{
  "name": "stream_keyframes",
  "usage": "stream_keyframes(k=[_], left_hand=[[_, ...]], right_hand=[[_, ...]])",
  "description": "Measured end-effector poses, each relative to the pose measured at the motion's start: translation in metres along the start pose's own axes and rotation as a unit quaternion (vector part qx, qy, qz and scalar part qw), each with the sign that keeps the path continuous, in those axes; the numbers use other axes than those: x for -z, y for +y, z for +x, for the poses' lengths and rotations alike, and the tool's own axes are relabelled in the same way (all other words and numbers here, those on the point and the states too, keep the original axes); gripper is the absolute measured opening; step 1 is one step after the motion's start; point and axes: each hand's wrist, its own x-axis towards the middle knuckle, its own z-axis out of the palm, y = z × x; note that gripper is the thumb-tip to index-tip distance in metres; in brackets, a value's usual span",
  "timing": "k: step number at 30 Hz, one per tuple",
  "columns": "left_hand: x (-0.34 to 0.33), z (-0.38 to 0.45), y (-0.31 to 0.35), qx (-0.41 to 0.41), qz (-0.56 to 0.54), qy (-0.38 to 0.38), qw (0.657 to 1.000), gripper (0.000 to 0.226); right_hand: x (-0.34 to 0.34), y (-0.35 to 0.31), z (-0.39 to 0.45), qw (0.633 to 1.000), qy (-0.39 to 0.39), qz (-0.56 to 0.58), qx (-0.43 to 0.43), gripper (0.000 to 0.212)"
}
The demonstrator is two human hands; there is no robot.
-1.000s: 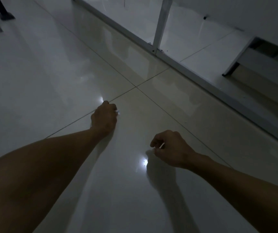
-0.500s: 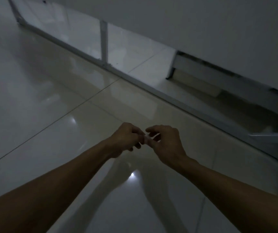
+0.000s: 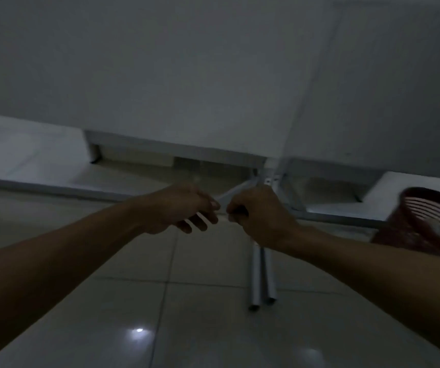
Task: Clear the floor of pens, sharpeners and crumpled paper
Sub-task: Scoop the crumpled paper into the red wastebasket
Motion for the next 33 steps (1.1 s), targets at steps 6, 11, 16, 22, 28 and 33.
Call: stream_keyframes(k=[6,11,16,22,28,33], left_hand=[[-0.092,0.064,0.098,-0.074,0.102,-0.055,0.991,0.015],[-0.168,0.105,0.151,-0.113,0.160,-0.082,0.977,0.010],[-0.231,0.145,0.184,-0.133,0.152,-0.098,0.974,0.011],[-0.257,0.169,0.191,-0.162,0.172,-0.110,0.965,0.013],[-0.235,0.180,0.183,-0.131,0.123,-0.042,0.983,0.011],[-0.199,0.173,0.185,-0.145,0.106,0.020,0.983,0.010]], right_hand=[[0.101,0.136,-0.080,0.978,0.010,-0.136,-0.156,0.008],[0.144,0.237,-0.146,0.928,0.066,-0.158,-0.331,0.010],[0.162,0.302,-0.176,0.837,0.163,-0.138,-0.504,0.037],[0.158,0.356,-0.193,0.816,0.135,-0.064,-0.558,0.022],[0.151,0.357,-0.180,0.793,0.184,-0.103,-0.571,0.021],[0.159,0.331,-0.151,0.816,0.246,-0.068,-0.519,0.022]])
